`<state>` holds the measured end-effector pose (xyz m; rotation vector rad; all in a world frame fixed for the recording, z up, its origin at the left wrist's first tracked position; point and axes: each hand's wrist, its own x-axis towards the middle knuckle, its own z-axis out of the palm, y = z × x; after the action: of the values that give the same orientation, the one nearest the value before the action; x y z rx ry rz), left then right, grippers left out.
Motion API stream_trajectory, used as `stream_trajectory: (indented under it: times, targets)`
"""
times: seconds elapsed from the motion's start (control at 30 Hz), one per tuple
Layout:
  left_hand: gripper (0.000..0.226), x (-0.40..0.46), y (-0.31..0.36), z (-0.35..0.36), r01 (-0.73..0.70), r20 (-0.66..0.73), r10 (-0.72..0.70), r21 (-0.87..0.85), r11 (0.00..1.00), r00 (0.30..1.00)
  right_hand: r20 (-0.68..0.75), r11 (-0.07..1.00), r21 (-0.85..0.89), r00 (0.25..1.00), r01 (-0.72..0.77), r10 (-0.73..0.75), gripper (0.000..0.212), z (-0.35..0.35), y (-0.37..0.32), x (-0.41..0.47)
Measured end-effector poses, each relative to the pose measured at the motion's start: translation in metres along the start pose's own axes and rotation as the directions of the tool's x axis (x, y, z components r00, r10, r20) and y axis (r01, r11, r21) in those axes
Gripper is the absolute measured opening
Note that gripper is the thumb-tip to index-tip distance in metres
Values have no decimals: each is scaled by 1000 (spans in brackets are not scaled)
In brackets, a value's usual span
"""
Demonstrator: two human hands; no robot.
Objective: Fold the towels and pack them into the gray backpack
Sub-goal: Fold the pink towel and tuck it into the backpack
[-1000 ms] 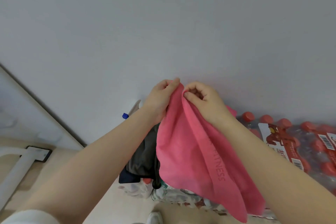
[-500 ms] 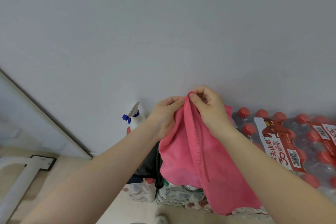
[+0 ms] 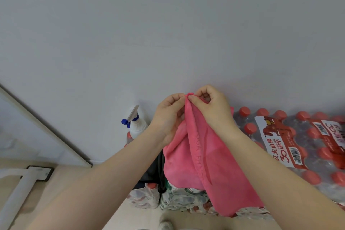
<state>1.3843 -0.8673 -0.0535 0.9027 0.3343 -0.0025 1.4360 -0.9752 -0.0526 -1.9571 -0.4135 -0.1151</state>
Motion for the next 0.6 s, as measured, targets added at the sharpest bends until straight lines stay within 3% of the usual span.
stream_trajectory:
  times: [0.1,0.2,0.3,0.43,0.6]
  targets:
    - [20,-4,1,2,-13,6,13,25,1000,1000,-22,996,-84,999,38,-40,27,-4,-3,-2]
    - [5,-13,5,8,-112,44,107,130,985,993,-27,981,-178,996,82,-88,21,-12,-5,-6]
    - [10,-27,8,17,-195,75,184,180,964,980,20,976,-163,989,146,-144,12,-28,-8,-13]
    - [11,-54,11,44,-232,172,208,137,963,963,113,964,-146,972,222,-207,18,-66,-11,-31]
    - [5,-95,-8,78,-236,304,203,76,969,931,119,961,-218,982,170,-146,12,-130,1,-76]
